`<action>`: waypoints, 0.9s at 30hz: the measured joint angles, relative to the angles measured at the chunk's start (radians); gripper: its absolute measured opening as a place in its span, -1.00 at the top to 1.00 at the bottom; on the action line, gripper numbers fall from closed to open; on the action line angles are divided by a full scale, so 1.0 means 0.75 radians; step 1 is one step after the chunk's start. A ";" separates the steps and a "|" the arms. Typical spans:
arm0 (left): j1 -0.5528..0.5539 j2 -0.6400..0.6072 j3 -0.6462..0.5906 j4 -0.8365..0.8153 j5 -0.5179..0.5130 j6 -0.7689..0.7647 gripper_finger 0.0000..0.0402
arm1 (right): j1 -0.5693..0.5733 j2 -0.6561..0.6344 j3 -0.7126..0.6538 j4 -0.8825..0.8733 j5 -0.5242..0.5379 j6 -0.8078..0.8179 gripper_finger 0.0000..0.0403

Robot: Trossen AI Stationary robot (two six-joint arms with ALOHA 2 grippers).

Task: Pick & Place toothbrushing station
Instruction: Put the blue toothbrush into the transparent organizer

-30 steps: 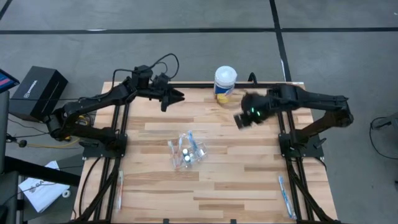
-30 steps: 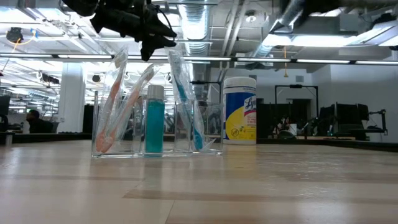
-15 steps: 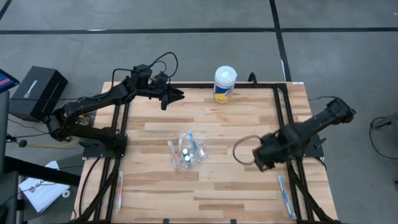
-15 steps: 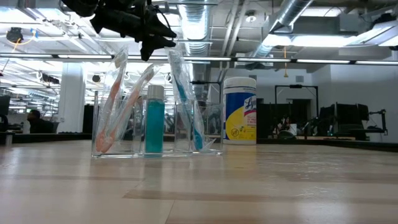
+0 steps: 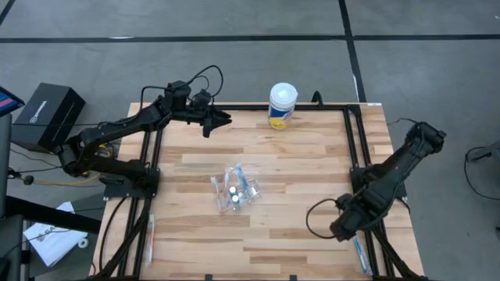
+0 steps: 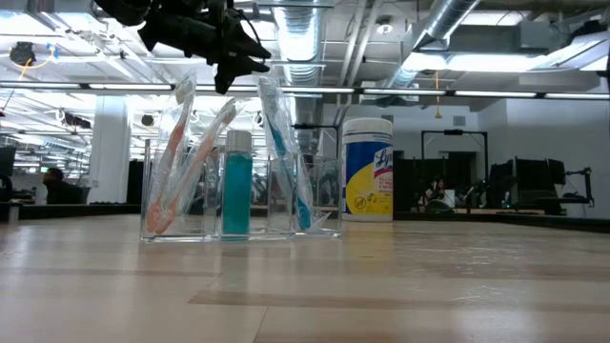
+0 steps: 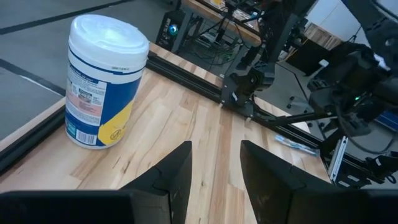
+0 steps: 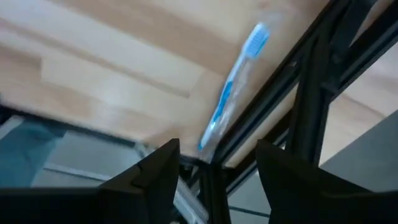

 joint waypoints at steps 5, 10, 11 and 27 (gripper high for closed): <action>0.000 0.000 0.000 -0.002 0.000 0.000 0.35 | 0.022 0.000 -0.089 0.133 -0.015 0.043 0.03; -0.001 0.000 0.000 -0.007 0.000 0.000 0.35 | 0.011 0.000 -0.192 0.256 -0.013 0.022 0.04; -0.001 0.000 0.000 -0.008 0.000 -0.001 0.35 | 0.004 0.001 -0.219 0.274 -0.014 0.022 0.04; -0.001 0.000 0.000 -0.013 0.000 0.000 0.35 | -0.054 0.001 -0.473 0.433 -0.074 -0.070 0.05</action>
